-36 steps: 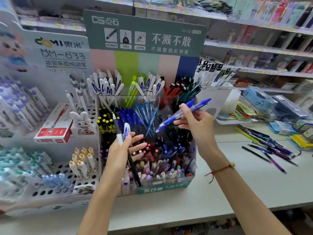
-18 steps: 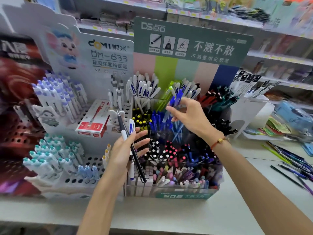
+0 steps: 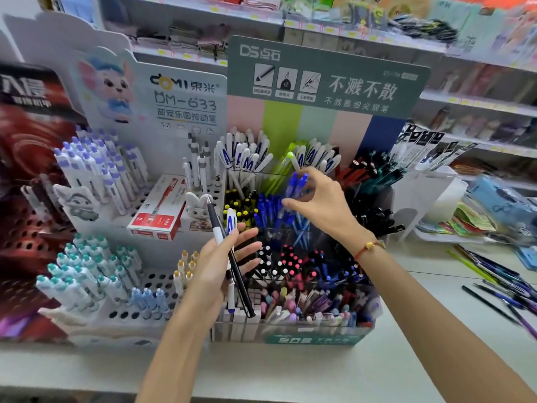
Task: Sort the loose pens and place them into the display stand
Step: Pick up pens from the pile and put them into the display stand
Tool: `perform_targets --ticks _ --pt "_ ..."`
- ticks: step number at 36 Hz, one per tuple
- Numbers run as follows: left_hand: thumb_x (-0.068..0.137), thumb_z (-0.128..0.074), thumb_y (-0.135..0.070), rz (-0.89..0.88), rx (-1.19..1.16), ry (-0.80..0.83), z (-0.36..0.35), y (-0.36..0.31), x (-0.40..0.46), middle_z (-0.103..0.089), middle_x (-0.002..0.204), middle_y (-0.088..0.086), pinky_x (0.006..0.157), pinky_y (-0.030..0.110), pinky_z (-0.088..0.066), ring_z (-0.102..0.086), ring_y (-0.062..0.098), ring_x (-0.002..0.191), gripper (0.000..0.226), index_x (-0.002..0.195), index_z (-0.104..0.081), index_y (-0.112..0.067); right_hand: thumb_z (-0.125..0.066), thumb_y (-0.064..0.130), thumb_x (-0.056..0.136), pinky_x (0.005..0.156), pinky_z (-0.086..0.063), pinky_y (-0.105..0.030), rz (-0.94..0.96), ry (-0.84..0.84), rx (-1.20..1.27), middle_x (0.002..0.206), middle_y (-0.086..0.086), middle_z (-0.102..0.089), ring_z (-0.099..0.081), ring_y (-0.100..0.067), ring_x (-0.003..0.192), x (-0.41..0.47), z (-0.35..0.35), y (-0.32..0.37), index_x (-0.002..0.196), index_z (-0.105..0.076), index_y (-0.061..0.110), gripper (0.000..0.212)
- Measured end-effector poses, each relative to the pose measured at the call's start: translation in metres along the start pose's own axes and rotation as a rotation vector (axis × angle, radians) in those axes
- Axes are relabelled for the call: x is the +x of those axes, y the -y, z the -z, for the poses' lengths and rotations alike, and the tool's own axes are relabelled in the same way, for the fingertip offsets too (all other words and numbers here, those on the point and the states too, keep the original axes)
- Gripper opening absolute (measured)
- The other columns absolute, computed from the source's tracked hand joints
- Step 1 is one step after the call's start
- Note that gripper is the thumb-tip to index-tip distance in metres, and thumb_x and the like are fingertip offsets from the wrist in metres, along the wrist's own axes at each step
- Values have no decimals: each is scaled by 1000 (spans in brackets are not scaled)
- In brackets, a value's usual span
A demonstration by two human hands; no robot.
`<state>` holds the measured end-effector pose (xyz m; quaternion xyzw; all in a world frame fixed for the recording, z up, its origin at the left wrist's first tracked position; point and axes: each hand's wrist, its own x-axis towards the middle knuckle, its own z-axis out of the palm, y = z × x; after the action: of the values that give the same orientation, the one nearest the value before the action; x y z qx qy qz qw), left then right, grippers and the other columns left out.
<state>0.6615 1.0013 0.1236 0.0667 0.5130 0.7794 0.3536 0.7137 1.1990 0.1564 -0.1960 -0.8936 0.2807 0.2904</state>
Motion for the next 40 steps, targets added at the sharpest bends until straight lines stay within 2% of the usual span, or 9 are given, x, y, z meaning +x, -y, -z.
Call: perform_targets --ticks 6,11,13,17,22,25,29,34,40 --pt "99 -48 -18 -17 -8 -2 3 -1 1 -76 87 -2 64 30 -61 -72 13 76 15 105 -62 -14 -80 20 77 70 -55 -23 20 -245 86 89 18 -62 -63 -7 66 -19 0 -6 121 -56 19 49" --pt "99 -48 -18 -15 -9 -11 1 1 3 -75 90 -1 65 30 -61 -72 14 78 16 105 -62 -14 -67 24 89 63 -55 -39 -1 -286 83 76 0 -66 -63 -15 63 -17 -14 -3 110 -60 16 24" --pt "99 -48 -18 -15 -3 -6 0 1 3 -75 92 0 66 30 -60 -72 14 80 16 106 -62 -13 -52 27 98 58 -50 -40 27 -194 -20 73 -3 -62 -59 -20 61 -13 -23 3 114 -53 12 22" --pt "99 -48 -18 -24 12 8 -2 0 3 -76 89 -2 63 29 -60 -72 12 77 16 106 -62 -15 -24 36 103 74 -43 -40 151 -124 -520 99 -12 -61 -54 -31 95 -13 -35 6 110 -54 6 43" --pt "99 -48 -17 -35 16 8 -2 -4 3 -76 84 -2 60 27 -60 -72 11 73 15 105 -62 -14 -41 37 101 78 -43 -34 107 69 -550 119 -10 -54 -51 -29 110 -25 -30 -2 127 -40 8 39" --pt "99 -48 -17 -44 24 0 0 -4 2 -75 86 -2 64 28 -60 -72 11 74 16 106 -62 -14 -59 42 92 84 -46 -30 41 -5 -227 127 -3 -52 -51 -18 112 -23 -19 -1 136 -40 16 55" --pt "99 -48 -18 -27 14 -12 1 -3 1 -76 86 -2 67 30 -60 -72 11 75 17 107 -62 -13 -67 30 89 84 -49 -23 18 -32 88 101 7 -67 -62 -3 93 -12 -8 9 125 -60 20 37" --pt "99 -48 -18 -5 -46 1 1 -1 -3 -76 90 0 69 31 -61 -72 13 79 17 107 -63 -14 -69 25 88 79 -55 -33 144 -28 -20 87 12 -72 -68 -6 79 -20 2 15 105 -71 23 17" --pt "99 -45 -18 13 -151 75 -4 -4 -5 -74 101 5 79 35 -59 -72 19 90 22 111 -61 -11 -75 26 81 79 -48 -35 247 -108 -334 92 4 -67 -54 -20 95 -26 3 6 95 -74 21 14"
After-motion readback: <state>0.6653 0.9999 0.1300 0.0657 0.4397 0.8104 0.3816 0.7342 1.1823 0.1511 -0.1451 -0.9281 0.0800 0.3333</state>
